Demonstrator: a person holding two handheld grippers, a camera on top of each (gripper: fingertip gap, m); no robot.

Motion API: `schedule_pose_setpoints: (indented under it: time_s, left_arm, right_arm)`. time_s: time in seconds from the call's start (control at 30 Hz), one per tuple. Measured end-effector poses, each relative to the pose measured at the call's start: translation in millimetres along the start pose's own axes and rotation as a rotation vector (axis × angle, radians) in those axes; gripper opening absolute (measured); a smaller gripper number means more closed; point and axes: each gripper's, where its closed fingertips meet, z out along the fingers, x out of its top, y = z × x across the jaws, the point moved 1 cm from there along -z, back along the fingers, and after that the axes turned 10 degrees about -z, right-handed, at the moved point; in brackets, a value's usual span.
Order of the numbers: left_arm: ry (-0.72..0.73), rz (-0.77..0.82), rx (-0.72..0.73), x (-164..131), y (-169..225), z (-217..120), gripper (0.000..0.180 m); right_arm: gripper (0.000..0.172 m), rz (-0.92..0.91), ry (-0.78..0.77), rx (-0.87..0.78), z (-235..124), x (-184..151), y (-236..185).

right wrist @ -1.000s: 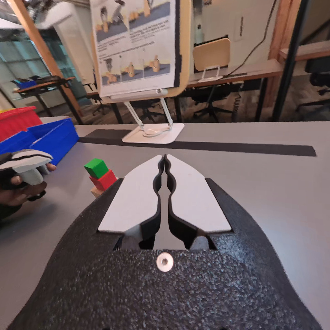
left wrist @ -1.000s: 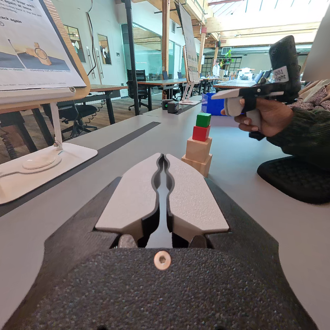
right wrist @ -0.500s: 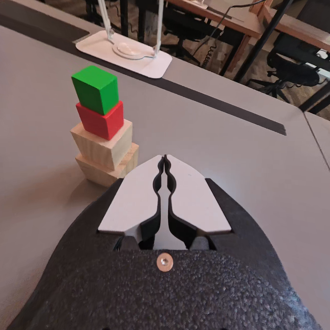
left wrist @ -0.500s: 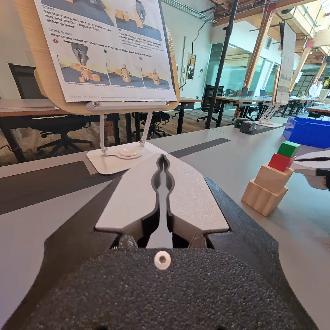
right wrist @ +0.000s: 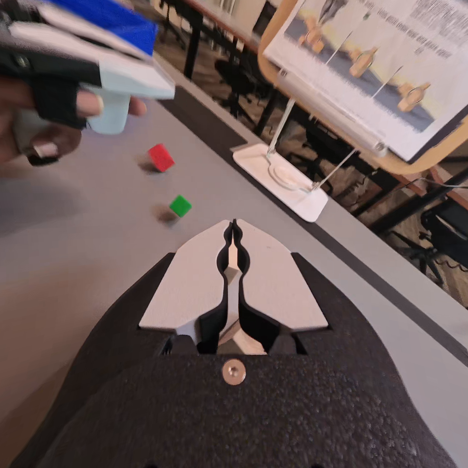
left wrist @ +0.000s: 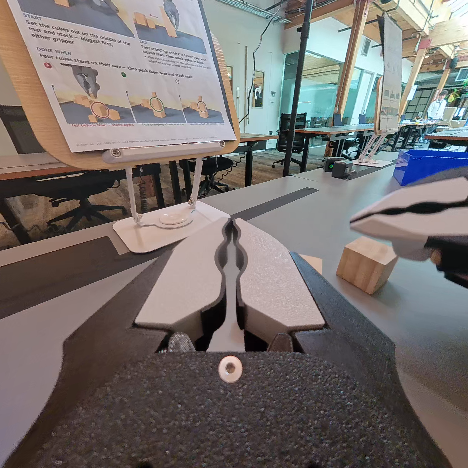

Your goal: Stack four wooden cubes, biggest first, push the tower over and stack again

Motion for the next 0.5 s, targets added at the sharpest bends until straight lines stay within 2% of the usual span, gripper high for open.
schedule_pose_setpoints:
  time_s: [0.13, 0.2, 0.3, 0.33, 0.4, 0.5]
  left_arm:
    - [0.027, -0.059, -0.102, 1, 10, 0, 0.000]
    - [0.052, -0.137, -0.229, 6, 23, -2, 0.000]
    - [0.037, -0.320, -0.495, 6, 49, -8, 0.003]
    - [0.023, -0.340, -0.539, 5, 55, -9, 0.004]
    - [-0.013, -0.278, -0.548, -2, 62, -8, 0.009]
    - [-0.060, -0.188, -0.560, -12, 76, -6, 0.013]
  right_arm:
    - [0.004, 0.200, 0.204, -0.053, -28, 10, 60]
    - [0.005, 0.339, 0.307, -0.101, -44, 4, 99]
    - [0.005, 0.532, 0.398, -0.166, -61, -31, 146]
    - [0.004, 0.560, 0.394, -0.206, -64, -48, 155]
    - [0.002, 0.590, 0.359, -0.250, -65, -77, 159]
    - [0.007, 0.590, 0.348, -0.236, -63, -80, 160]
